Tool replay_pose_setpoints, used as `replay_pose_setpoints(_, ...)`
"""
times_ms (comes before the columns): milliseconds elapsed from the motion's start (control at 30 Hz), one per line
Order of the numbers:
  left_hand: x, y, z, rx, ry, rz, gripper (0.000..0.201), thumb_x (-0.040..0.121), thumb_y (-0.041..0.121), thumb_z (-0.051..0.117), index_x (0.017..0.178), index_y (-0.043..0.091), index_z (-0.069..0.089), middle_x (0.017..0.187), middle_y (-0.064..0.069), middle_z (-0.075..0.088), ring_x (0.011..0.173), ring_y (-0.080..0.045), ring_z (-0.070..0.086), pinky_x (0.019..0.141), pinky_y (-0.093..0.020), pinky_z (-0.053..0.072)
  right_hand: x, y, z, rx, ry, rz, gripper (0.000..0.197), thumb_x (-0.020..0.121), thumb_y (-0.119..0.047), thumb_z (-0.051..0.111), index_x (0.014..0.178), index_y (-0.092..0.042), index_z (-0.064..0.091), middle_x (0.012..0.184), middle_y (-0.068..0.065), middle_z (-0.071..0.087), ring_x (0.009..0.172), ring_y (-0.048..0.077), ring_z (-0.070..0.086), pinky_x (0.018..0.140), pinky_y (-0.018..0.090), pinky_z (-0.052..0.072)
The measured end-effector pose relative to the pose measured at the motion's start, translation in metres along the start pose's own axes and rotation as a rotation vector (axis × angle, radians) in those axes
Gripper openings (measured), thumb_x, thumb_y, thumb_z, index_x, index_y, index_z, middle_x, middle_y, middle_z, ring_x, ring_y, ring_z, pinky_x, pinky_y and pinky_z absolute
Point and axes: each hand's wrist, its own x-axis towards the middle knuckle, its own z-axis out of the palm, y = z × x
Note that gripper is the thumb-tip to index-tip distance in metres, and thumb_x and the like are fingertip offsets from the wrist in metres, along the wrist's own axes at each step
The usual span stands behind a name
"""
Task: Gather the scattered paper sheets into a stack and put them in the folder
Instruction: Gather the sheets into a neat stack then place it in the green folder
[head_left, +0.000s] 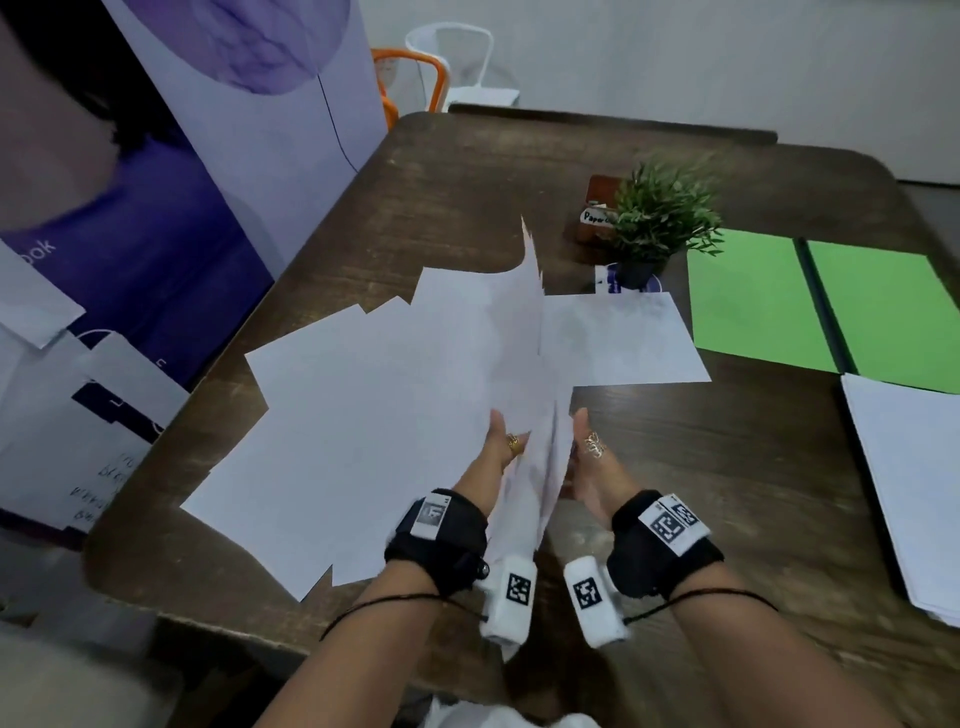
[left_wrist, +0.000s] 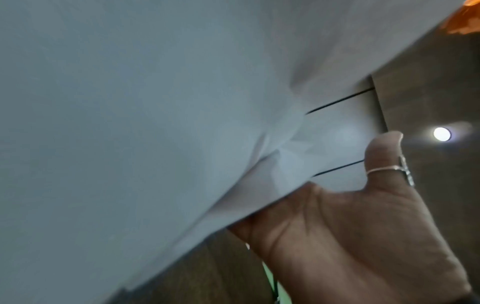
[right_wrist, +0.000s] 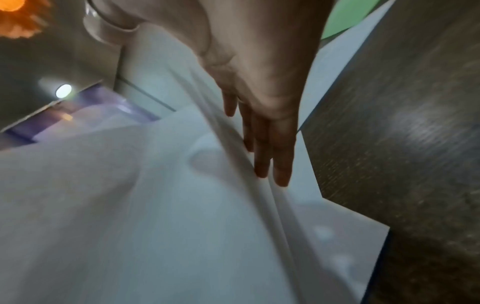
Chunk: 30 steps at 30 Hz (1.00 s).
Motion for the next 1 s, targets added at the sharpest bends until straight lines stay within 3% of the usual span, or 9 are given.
replay_pose_setpoints(100,0.016,-0.013,0.004,0.073,-0.067,-0.082,0.071,0.077,0.081,0.033,0.117,0.033,0.066,0.133,0.0,0.055,0.128,-0.018,0.045,0.114,-0.04,0.025,0.005,0.001,-0.011,0.034,0.162,0.056,0.057,0.077,-0.04,0.071,0.115,0.0,0.056,0.097,0.015,0.067,0.089,0.026,0.065,0.071,0.032,0.053)
replay_pose_setpoints(200,0.026,-0.014,0.01,0.266,0.002,-0.016,0.039,0.1,0.035,0.034,0.12,0.017,0.062,0.127,-0.001,0.057,0.121,-0.017,0.05,0.107,-0.032,0.034,0.016,0.014,-0.028,-0.207,0.469,0.167,0.03,0.083,0.009,0.056,0.113,0.006,0.057,0.09,0.012,0.061,0.087,0.025,0.057,0.07,0.03,0.047)
replay_pose_setpoints(300,0.038,-0.022,0.003,0.647,-0.002,0.032,0.036,0.096,0.019,0.041,0.129,0.02,0.055,0.139,-0.001,0.049,0.125,-0.019,0.047,0.109,-0.031,0.034,0.022,0.021,-0.047,-0.155,0.573,0.246,0.032,0.087,-0.007,0.06,0.116,0.007,0.057,0.084,0.01,0.061,0.078,0.024,0.058,0.063,0.03,0.046)
replay_pose_setpoints(467,0.046,-0.039,0.009,1.197,-0.226,0.076,0.055,0.09,0.01,0.052,0.142,0.024,0.038,0.156,-0.001,0.02,0.142,-0.017,0.022,0.112,-0.023,0.016,0.036,0.024,-0.067,0.099,0.396,0.324,0.086,0.063,-0.076,0.063,0.128,-0.022,0.052,0.129,0.007,0.058,0.115,0.027,0.055,0.082,0.041,0.048)
replay_pose_setpoints(533,0.049,-0.046,0.018,1.241,-0.252,0.097,0.063,0.088,0.014,0.059,0.145,0.022,0.033,0.156,-0.003,0.019,0.142,-0.017,0.021,0.112,-0.024,0.015,0.041,0.03,-0.071,-0.069,0.467,0.334,0.092,0.06,-0.064,0.076,0.133,-0.017,0.048,0.136,0.006,0.052,0.12,0.025,0.05,0.098,0.04,0.041)
replay_pose_setpoints(667,0.055,-0.051,0.016,0.944,-0.045,0.084,0.055,0.084,0.012,0.067,0.135,0.016,0.047,0.141,-0.005,0.048,0.128,-0.014,0.047,0.104,-0.02,0.036,0.037,0.054,-0.083,-0.467,0.599,0.361,0.04,0.075,-0.004,0.073,0.113,-0.001,0.061,0.105,0.008,0.065,0.101,0.026,0.062,0.088,0.031,0.049)
replay_pose_setpoints(800,0.059,-0.045,-0.015,0.926,0.231,0.162,0.053,0.081,0.017,0.07,0.13,0.017,0.051,0.142,-0.008,0.044,0.128,-0.018,0.046,0.101,-0.012,0.031,0.018,0.059,-0.105,-0.464,0.721,0.262,0.03,0.076,0.005,0.068,0.105,0.004,0.064,0.104,0.01,0.065,0.098,0.027,0.062,0.084,0.03,0.047)
replay_pose_setpoints(900,0.063,-0.032,-0.047,1.004,0.482,0.051,0.086,0.072,0.037,0.077,0.144,0.024,0.031,0.154,-0.01,0.017,0.143,-0.024,0.014,0.114,-0.032,0.018,0.0,0.046,-0.121,-0.332,0.819,0.096,0.035,0.075,0.013,0.065,0.109,0.004,0.063,0.107,0.015,0.066,0.097,0.027,0.063,0.09,0.038,0.049)
replay_pose_setpoints(1000,0.073,-0.014,-0.067,0.9,0.531,-0.01,0.109,0.065,0.055,0.077,0.149,0.016,0.018,0.154,-0.011,0.019,0.142,-0.027,0.018,0.114,-0.039,0.021,-0.016,0.026,-0.131,-0.214,0.801,-0.011,0.035,0.077,0.011,0.066,0.111,0.002,0.062,0.106,0.017,0.067,0.096,0.029,0.064,0.092,0.045,0.05)
